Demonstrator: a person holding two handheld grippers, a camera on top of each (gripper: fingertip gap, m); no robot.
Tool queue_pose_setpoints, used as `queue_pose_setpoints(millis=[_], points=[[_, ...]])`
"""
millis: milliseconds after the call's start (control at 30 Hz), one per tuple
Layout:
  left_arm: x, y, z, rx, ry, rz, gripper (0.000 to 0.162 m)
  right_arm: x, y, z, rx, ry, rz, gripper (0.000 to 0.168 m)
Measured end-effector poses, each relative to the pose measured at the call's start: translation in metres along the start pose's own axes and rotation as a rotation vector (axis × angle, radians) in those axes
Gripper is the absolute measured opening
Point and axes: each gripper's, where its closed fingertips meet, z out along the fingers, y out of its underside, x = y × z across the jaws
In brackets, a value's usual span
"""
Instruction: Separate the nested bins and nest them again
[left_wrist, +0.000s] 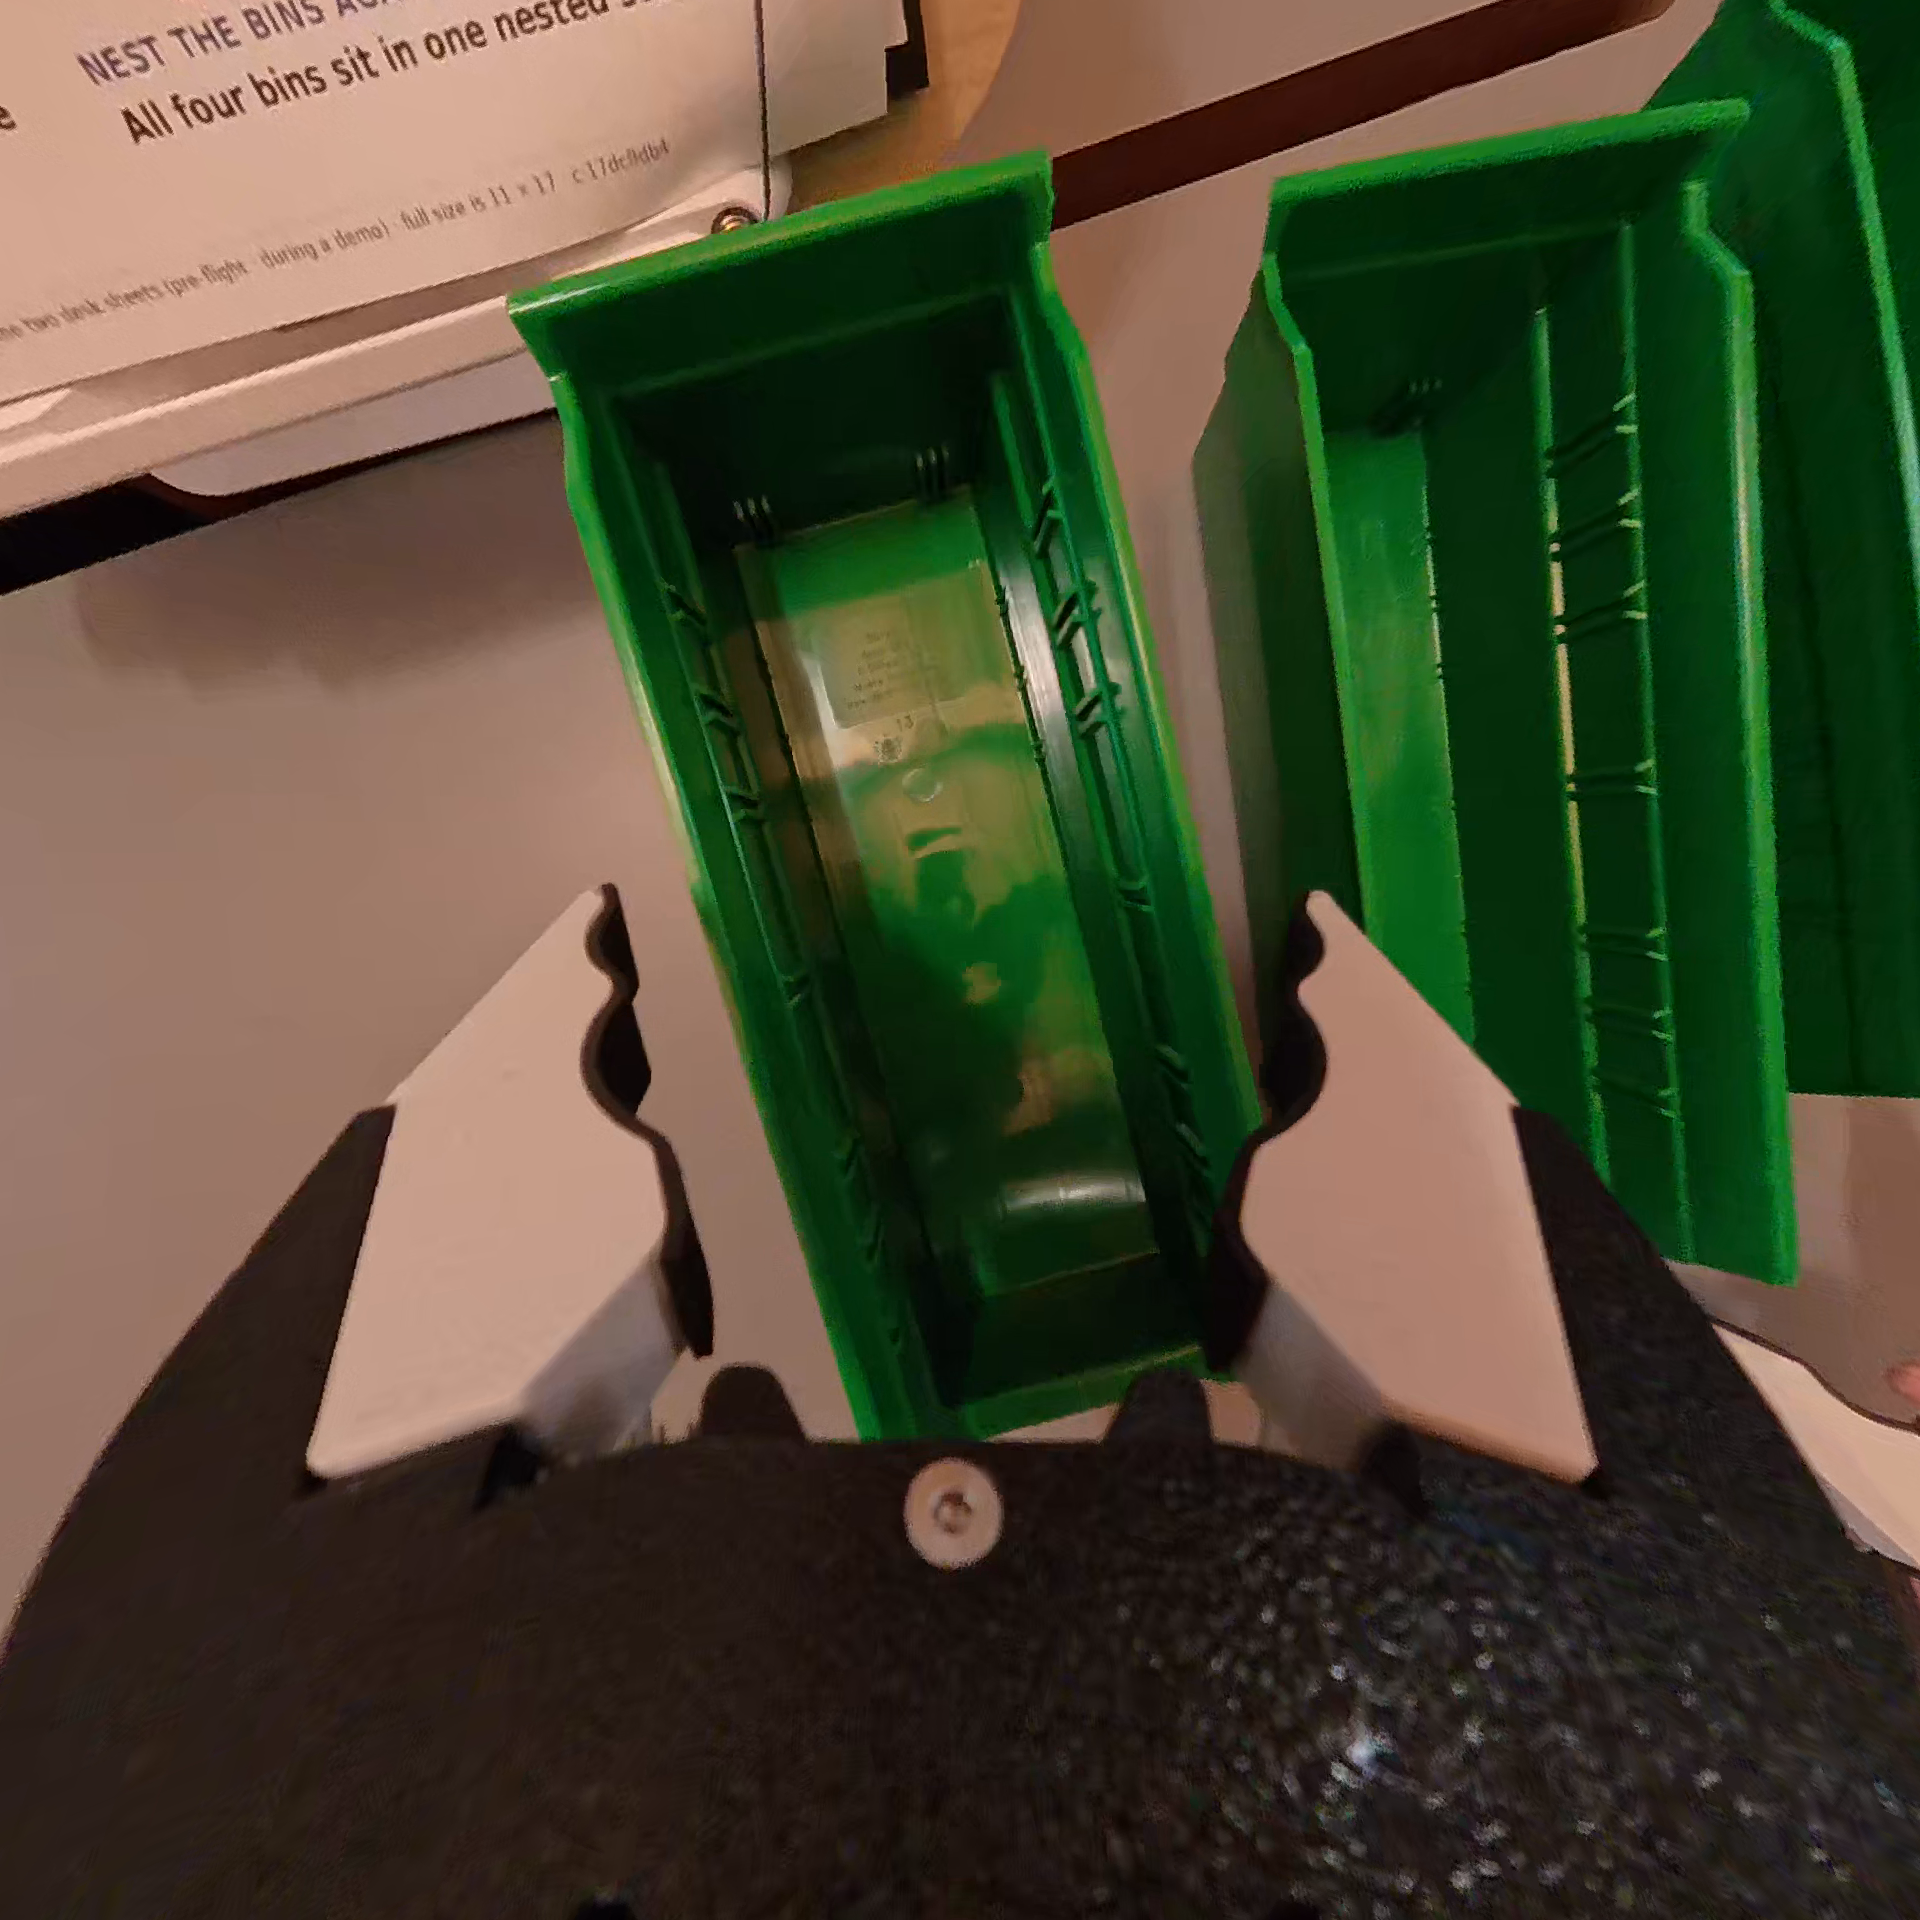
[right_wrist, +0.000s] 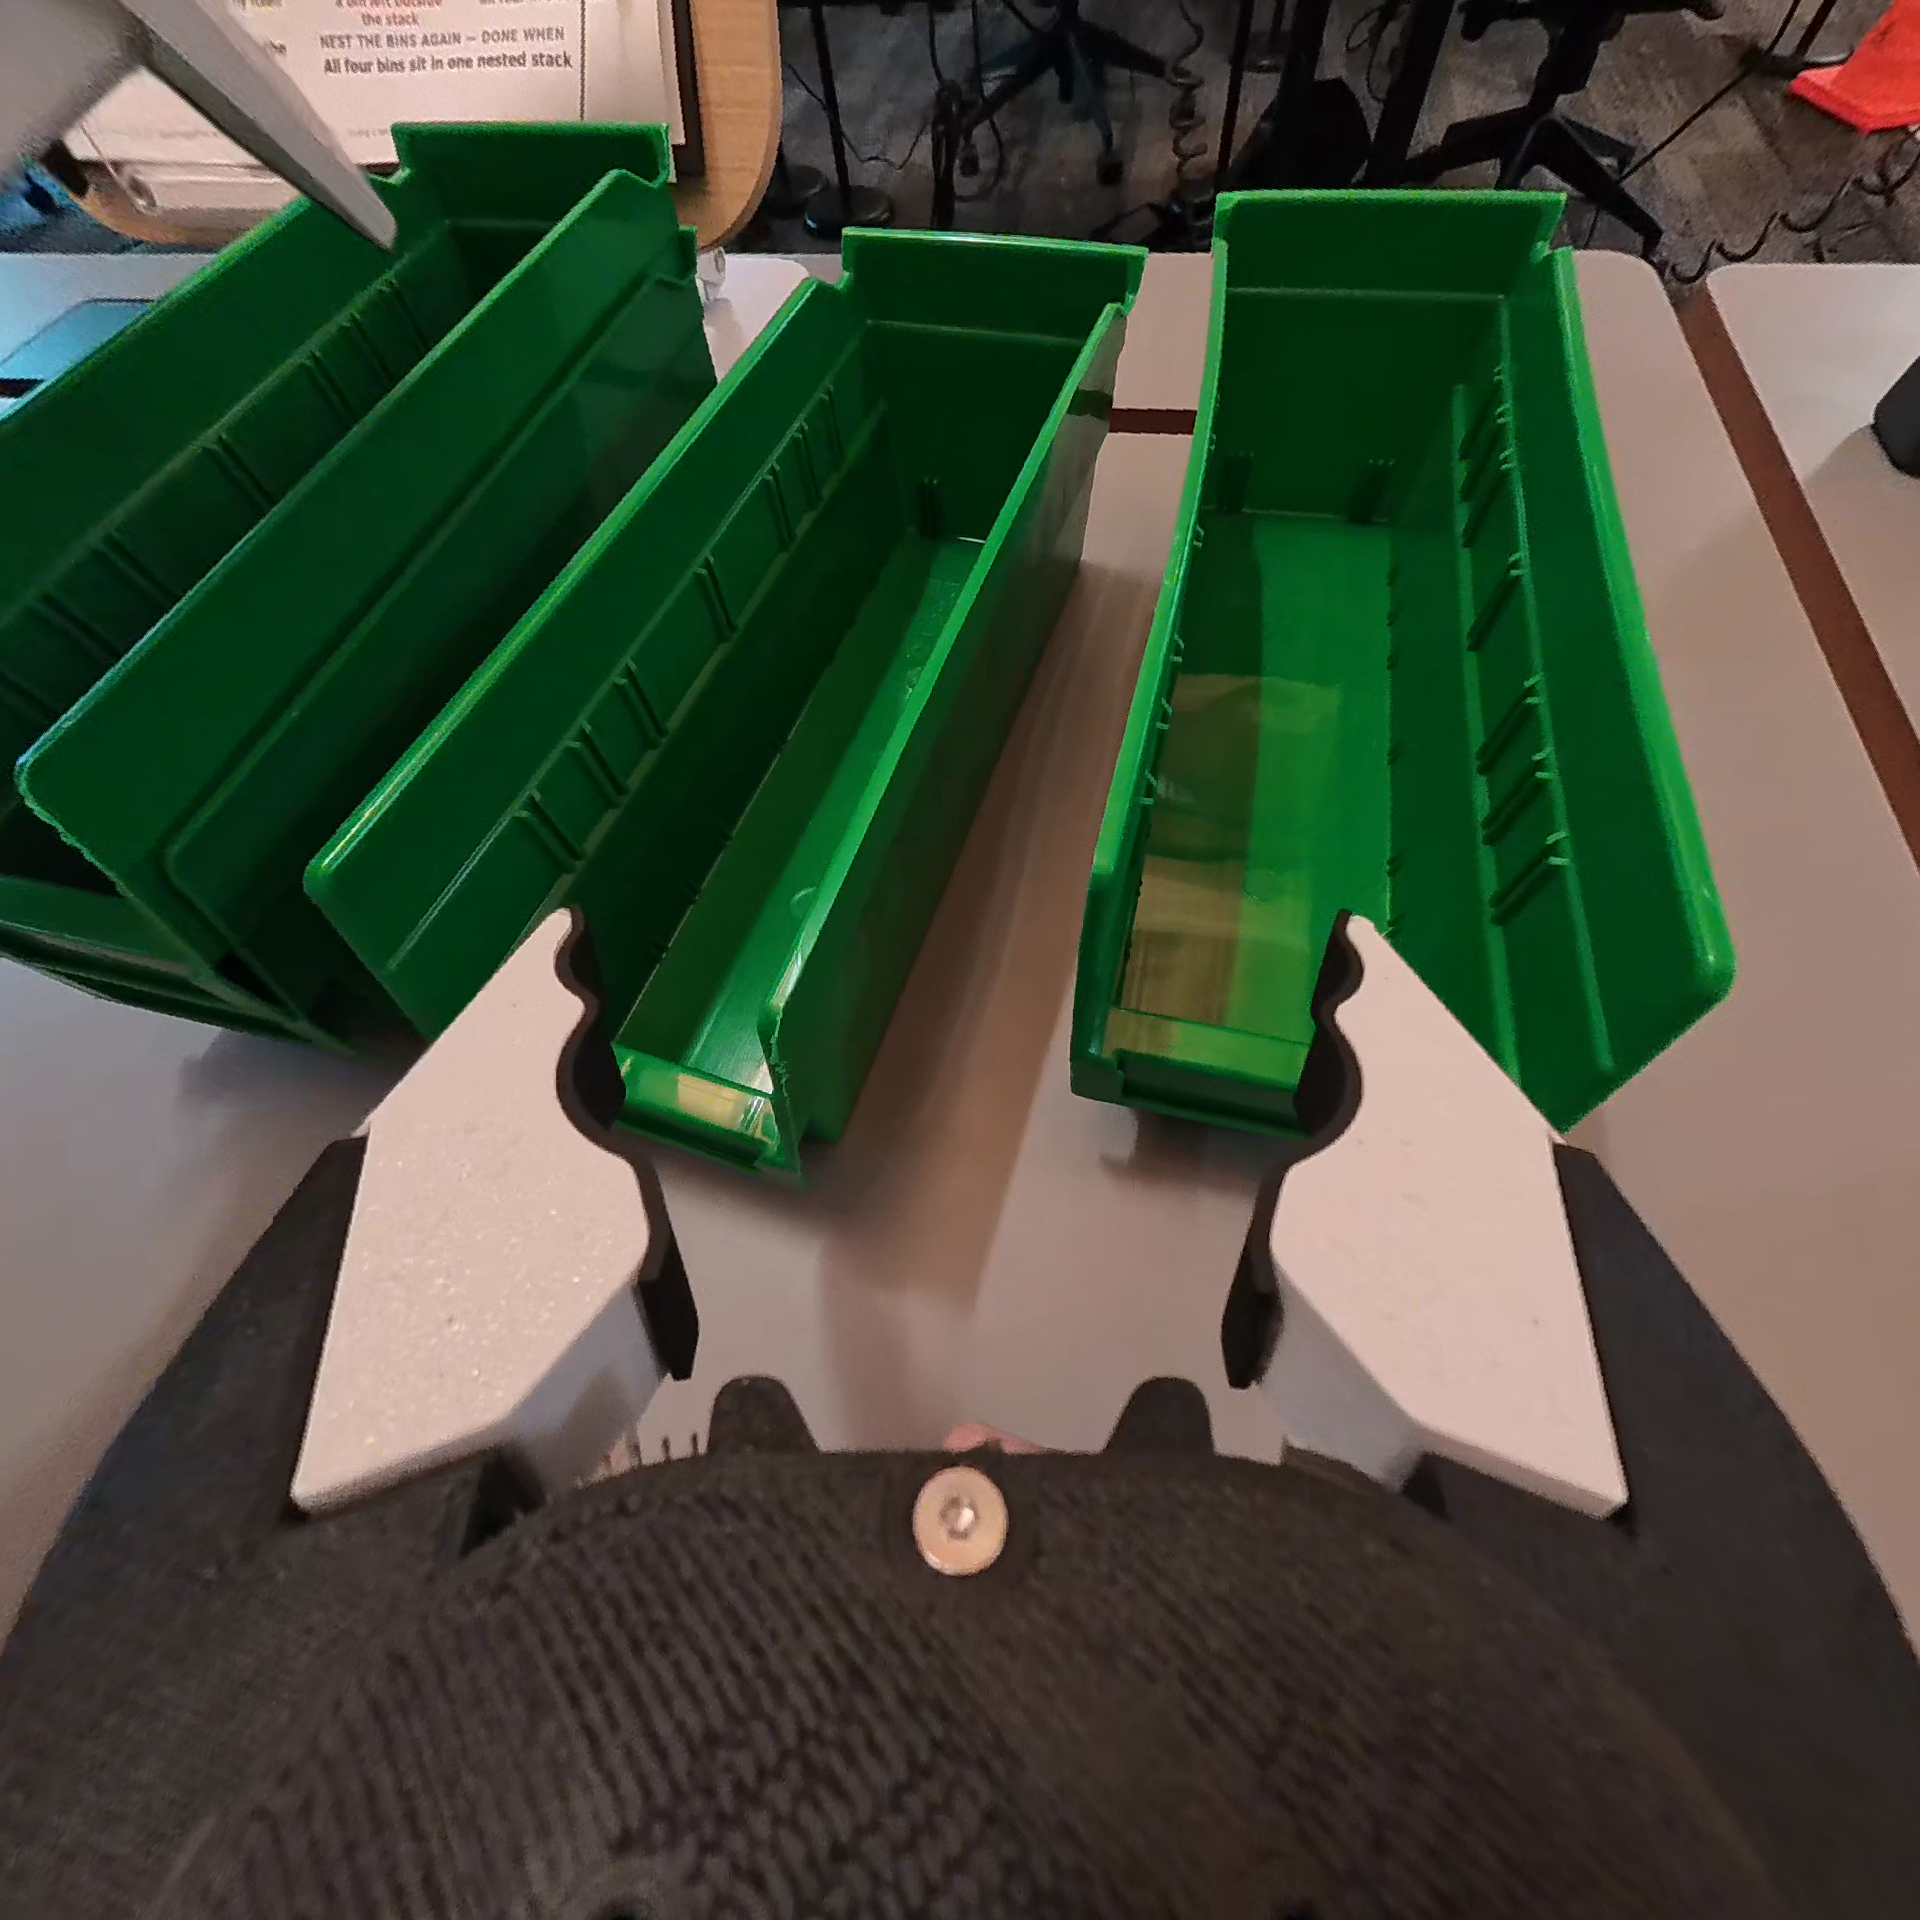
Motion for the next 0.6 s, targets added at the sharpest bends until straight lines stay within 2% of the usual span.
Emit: queue_pose_setpoints(millis=[300, 467, 600], points=[[-0.008, -0.022, 0.017, 0.06, 0.03, -0.011, 0.105, 0.003, -0.001, -0.004, 0.002, 0.005, -0.007, 0.131], [-0.036, -0.027, 0.015, 0.085, 0.035, -0.059, 0.074, 0.009, -0.009, -0.013, 0.034, 0.016, 0.01, 0.13], [-0.06, -0.009, 0.029, 0.01, -0.003, -0.015, 0.038, 0.006, -0.011, -0.013, 0.037, 0.007, 0.019, 0.127]])
